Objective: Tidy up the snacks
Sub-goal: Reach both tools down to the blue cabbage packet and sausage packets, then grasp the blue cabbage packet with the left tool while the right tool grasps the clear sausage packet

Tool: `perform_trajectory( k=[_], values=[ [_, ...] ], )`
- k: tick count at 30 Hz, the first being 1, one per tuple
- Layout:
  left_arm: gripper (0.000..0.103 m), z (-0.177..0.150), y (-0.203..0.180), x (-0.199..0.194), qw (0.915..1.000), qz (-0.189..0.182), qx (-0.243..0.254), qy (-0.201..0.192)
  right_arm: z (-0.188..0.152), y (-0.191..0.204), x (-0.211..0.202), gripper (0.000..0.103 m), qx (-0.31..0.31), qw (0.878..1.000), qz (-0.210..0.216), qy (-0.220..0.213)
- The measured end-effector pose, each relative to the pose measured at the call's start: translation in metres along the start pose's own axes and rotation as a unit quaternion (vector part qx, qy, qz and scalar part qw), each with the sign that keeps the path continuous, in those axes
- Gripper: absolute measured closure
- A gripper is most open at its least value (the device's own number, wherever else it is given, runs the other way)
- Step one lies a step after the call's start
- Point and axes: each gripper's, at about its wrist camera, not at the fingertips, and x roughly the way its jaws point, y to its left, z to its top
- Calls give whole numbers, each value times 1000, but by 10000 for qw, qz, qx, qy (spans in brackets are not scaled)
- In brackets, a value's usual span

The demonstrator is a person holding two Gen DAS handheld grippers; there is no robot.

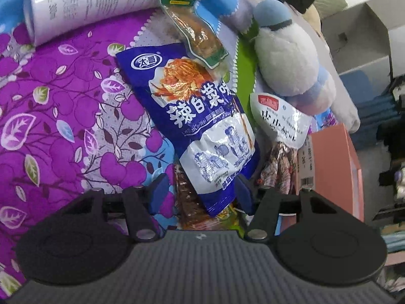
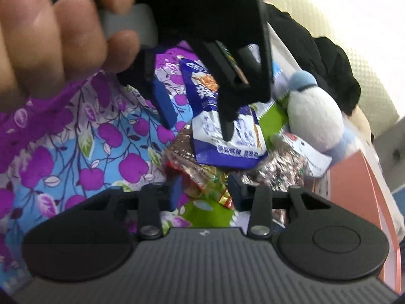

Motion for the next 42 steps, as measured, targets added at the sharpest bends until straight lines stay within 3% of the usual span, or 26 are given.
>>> perform_trajectory(
  k=[2,7,13,17,23,26,27,34,42],
  values=[
    [41,2,2,2,10000,-23,-80,6,1,4,3,89,-128,9999,94,11],
    [45,4,2,5,9997,-27,-244,20,0,15,-8,96,-325,9994,62,26],
    [47,7,1,12,9984,139,-552,-63,-13,16,-26,97,-385,9992,61,71],
    [49,8,-10,16,9973,469,-558,-109,-25,20,-41,97,-515,9986,2,130],
    [72,8,-16,18,9942,878,-602,-181,-39,13,-54,97,-362,9989,20,299],
    [83,7,-15,16,9948,803,-582,-223,-45,11,-60,97,-277,9990,-1,359],
    [91,5,-15,14,9950,763,-609,-216,-46,10,-61,97,-254,9990,-16,363],
    [94,-23,-11,-10,9958,614,-655,-201,-48,8,-80,98,-27,9991,-85,404],
    [94,-78,0,-68,9964,588,-562,-232,-62,16,-108,98,187,9981,-234,544]
  ],
)
